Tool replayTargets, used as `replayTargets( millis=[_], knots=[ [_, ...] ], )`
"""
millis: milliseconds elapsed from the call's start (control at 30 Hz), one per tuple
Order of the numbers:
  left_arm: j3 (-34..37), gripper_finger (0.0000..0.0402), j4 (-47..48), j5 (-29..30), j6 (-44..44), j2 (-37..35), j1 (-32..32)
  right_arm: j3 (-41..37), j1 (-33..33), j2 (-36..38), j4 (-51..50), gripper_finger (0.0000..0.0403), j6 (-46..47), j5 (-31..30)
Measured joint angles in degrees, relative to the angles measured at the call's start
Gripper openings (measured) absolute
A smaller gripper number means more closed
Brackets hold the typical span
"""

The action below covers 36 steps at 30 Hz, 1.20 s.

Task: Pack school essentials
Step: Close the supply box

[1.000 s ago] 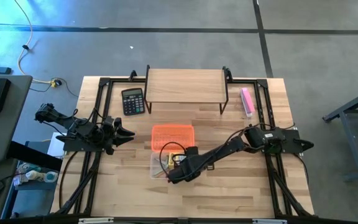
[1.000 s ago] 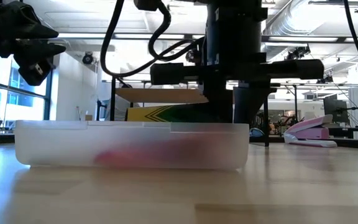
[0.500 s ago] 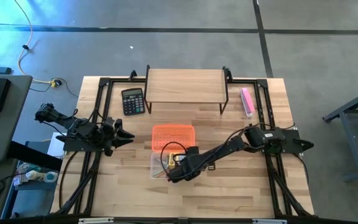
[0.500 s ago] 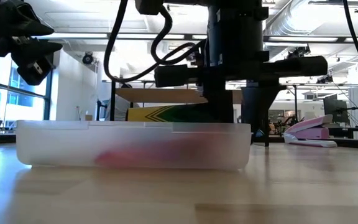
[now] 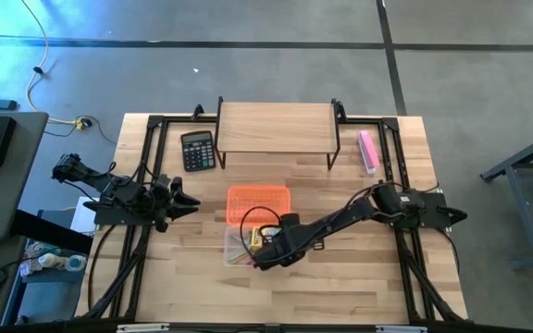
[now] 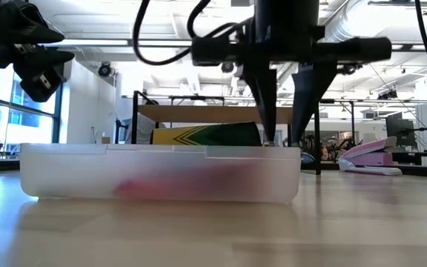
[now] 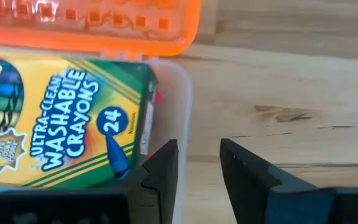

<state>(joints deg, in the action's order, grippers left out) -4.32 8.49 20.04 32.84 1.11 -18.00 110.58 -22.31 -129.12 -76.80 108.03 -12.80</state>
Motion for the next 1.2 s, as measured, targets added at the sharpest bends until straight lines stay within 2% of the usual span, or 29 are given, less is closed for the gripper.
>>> replayTargets(
  millis=[267,567,967,1200],
  knots=[
    [0.0,0.0117,0.0,-1.9,0.1,0.0,0.0,0.0,0.0,2.6,-2.4,0.0113,-0.6,-1.4],
    [0.0,0.0117,-0.1,-1.6,0.0,0.0,0.0,0.0,0.5,6.9,-4.7,0.0113,-7.9,-5.5],
    [0.0,0.0117,-0.2,-1.4,0.0,0.0,0.0,0.0,1.6,16.2,-7.0,0.0113,-17.8,-17.8],
    [0.0,0.0117,0.0,-1.3,0.0,0.0,0.0,0.0,2.1,21.8,-7.8,0.0113,-27.5,-25.1]
  ],
)
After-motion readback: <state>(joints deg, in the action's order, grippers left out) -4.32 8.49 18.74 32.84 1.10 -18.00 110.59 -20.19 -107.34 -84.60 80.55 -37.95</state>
